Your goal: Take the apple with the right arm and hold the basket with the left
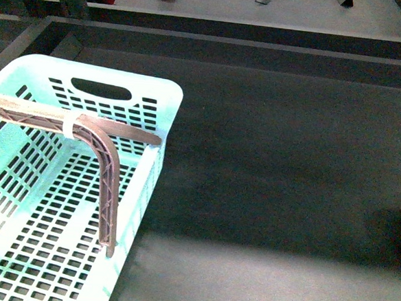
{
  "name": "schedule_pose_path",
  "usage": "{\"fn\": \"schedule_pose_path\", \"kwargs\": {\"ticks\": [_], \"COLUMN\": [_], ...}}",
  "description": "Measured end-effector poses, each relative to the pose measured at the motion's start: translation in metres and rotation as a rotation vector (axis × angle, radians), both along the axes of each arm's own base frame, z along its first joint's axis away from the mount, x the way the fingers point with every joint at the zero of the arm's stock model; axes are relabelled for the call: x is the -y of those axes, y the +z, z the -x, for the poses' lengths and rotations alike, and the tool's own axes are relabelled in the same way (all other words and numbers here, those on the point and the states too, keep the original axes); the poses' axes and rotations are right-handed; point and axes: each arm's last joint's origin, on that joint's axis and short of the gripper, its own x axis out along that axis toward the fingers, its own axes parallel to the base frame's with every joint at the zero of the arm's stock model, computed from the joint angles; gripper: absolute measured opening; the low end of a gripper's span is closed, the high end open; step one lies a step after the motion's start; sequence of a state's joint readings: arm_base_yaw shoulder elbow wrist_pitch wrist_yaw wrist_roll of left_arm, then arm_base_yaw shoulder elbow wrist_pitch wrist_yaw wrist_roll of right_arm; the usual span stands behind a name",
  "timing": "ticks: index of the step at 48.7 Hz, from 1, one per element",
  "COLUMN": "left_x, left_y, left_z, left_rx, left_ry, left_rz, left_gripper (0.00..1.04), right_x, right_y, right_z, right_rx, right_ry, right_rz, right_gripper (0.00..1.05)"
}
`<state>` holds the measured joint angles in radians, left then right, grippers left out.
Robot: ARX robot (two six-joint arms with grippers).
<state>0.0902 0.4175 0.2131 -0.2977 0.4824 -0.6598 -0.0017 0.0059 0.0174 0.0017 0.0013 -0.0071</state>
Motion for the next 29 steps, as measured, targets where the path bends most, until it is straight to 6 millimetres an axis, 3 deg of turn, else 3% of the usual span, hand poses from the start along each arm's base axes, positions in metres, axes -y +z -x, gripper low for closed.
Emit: {"fn": "schedule_pose_path", "kwargs": {"ticks": [7, 20, 29], "left_x": [0.002, 0.002, 0.007], "left_y": [0.01, -0.009, -0.004], "left_z": [-0.027, -0.084, -0.124], "left_rx": [-0.066, -0.292, -0.304], "left_ry": [0.096, 0.341, 0.381], "left_rz": [0.132, 0.212, 0.247], "left_gripper": [0.98, 0.98, 0.98], "right_x": [0.0, 0.0, 0.0], "right_y": [0.0, 0.0, 0.0], "right_z": [0.0, 0.0, 0.0], "right_rx": [0.0, 0.0, 0.0], "right_ry": [0.001, 0.0, 0.001], "right_rz": [0.0, 0.0, 0.0], "right_gripper": [0.96, 0.96, 0.96]}}
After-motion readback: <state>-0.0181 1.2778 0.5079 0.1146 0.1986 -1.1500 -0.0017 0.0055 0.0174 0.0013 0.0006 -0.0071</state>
